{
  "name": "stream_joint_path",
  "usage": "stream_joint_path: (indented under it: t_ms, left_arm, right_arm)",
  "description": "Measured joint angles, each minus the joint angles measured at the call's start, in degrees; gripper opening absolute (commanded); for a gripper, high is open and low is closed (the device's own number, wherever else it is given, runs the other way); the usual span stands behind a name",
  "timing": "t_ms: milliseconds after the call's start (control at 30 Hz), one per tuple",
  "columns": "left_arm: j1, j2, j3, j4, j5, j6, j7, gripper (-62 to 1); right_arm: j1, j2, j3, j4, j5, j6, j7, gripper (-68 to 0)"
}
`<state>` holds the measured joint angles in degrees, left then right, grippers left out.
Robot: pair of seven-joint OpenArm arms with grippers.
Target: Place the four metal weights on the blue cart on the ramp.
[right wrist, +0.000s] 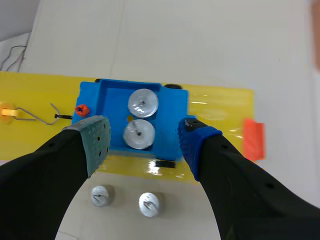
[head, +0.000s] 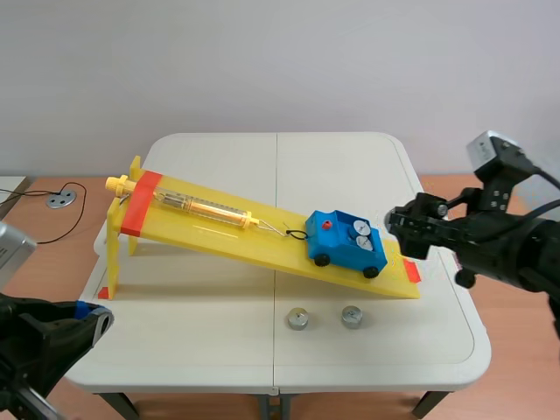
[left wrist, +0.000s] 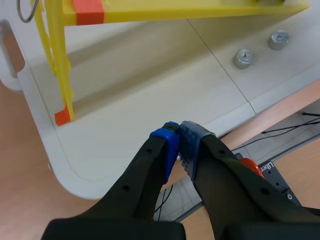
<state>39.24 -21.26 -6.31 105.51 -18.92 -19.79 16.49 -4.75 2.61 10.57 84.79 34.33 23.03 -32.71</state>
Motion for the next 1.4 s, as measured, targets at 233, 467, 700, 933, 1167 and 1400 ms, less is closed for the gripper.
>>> stream_joint_path:
  t_ms: [233, 467, 700, 933, 1167, 1400]
  left_arm:
    - [-0.22, 0.00, 0.00, 0.00, 0.00, -0.02, 0.00, -58.2]
    - [-0.22, 0.00, 0.00, 0.00, 0.00, -0.02, 0.00, -58.2]
    - [-0.22, 0.00, 0.00, 0.00, 0.00, 0.00, 0.00, -58.2]
    - [-0.22, 0.00, 0.00, 0.00, 0.00, -0.02, 0.00, -58.2]
    - [-0.22, 0.00, 0.00, 0.00, 0.00, 0.00, 0.00, -58.2]
    - [-0.22, 0.00, 0.00, 0.00, 0.00, 0.00, 0.00, -58.2]
  right_arm:
    - [-9.97, 8.63, 0.46, 15.61, 0.07, 0.37, -1.33, -36.6]
    - [-18.69, 13.31, 0.44, 27.15, 0.24, 0.46, -1.75, -36.6]
    - [-21.51, 13.27, -3.63, 27.78, -3.10, 0.59, -0.59, -36.6]
    - [-19.28, 11.65, -15.72, 23.30, -14.91, 0.13, 4.70, -36.6]
    - [-13.64, 8.13, -23.61, 12.11, -23.04, -0.42, 8.63, -36.6]
    - [-8.39, 5.68, -28.26, 1.77, -27.69, -2.14, 12.20, -36.7]
